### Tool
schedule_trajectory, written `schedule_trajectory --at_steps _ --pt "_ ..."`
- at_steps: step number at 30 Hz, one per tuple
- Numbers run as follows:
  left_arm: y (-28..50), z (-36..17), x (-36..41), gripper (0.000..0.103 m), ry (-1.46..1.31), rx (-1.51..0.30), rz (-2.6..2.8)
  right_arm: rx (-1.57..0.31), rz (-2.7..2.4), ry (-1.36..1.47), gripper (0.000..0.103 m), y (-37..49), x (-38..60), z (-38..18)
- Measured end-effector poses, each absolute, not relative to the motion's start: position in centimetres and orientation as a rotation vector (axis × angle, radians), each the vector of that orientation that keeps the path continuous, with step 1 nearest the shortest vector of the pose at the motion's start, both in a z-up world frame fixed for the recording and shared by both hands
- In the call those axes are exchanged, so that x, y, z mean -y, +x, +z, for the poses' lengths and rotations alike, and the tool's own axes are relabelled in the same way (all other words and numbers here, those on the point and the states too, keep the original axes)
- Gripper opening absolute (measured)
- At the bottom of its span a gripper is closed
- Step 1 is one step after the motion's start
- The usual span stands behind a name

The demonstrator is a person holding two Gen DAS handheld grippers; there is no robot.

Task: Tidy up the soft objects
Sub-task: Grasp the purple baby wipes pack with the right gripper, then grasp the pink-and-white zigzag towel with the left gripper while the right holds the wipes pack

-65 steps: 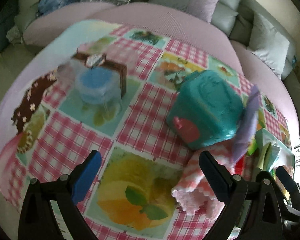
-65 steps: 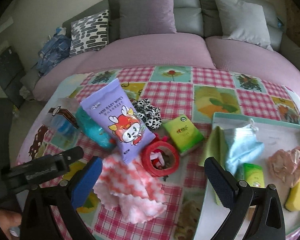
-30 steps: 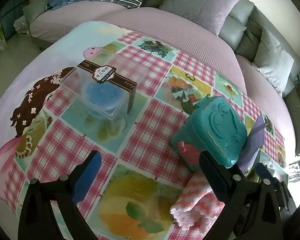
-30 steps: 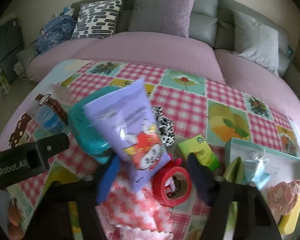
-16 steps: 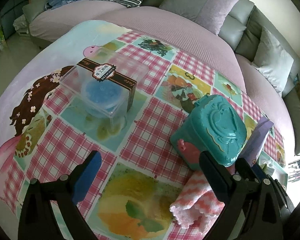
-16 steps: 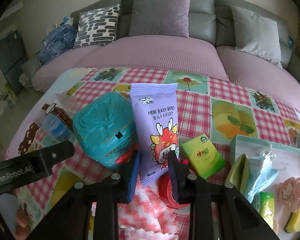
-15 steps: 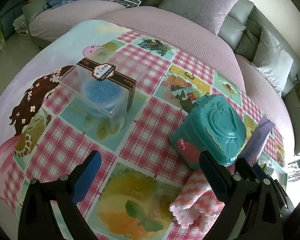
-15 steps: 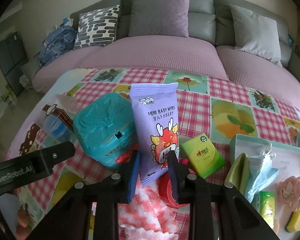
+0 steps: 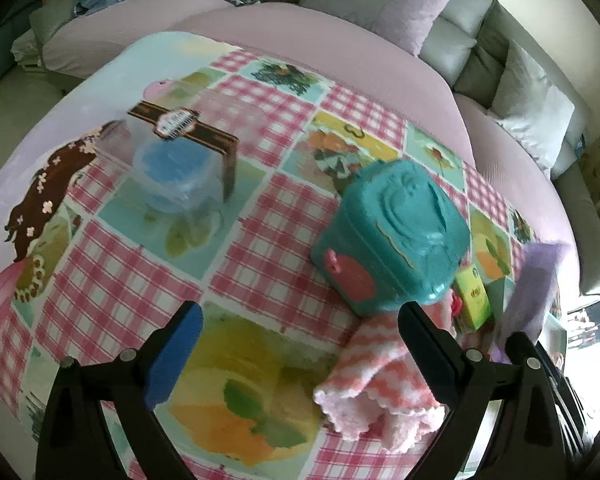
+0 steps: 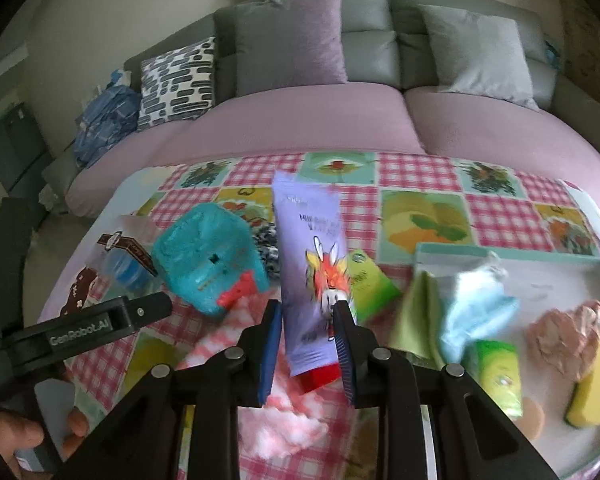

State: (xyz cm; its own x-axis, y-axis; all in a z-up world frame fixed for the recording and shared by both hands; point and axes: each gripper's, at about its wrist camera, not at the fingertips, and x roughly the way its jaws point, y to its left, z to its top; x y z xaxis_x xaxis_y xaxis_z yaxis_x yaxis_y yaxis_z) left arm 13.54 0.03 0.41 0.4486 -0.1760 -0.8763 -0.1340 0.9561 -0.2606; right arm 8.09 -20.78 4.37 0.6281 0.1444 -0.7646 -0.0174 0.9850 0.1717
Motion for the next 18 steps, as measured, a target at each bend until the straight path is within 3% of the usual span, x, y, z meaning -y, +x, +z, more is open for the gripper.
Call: schedule_trajectory --at_steps 4,7,18 --pt "13.4 0.0 1.2 0.098 -0.292 -1.133 -0.065 -0.892 0.059 0.179 0.026 6.9 22.2 4.6" --pt "13.4 -0.6 2.6 0.098 -0.262 -1.16 -0.096 -0.896 0.042 0.174 0.01 6.1 22.9 4.7" --pt "13.6 -2.7 5.7 0.098 -0.185 -1.241 -0.162 -0.949 0.05 0.205 0.01 6.2 24.1 3.1"
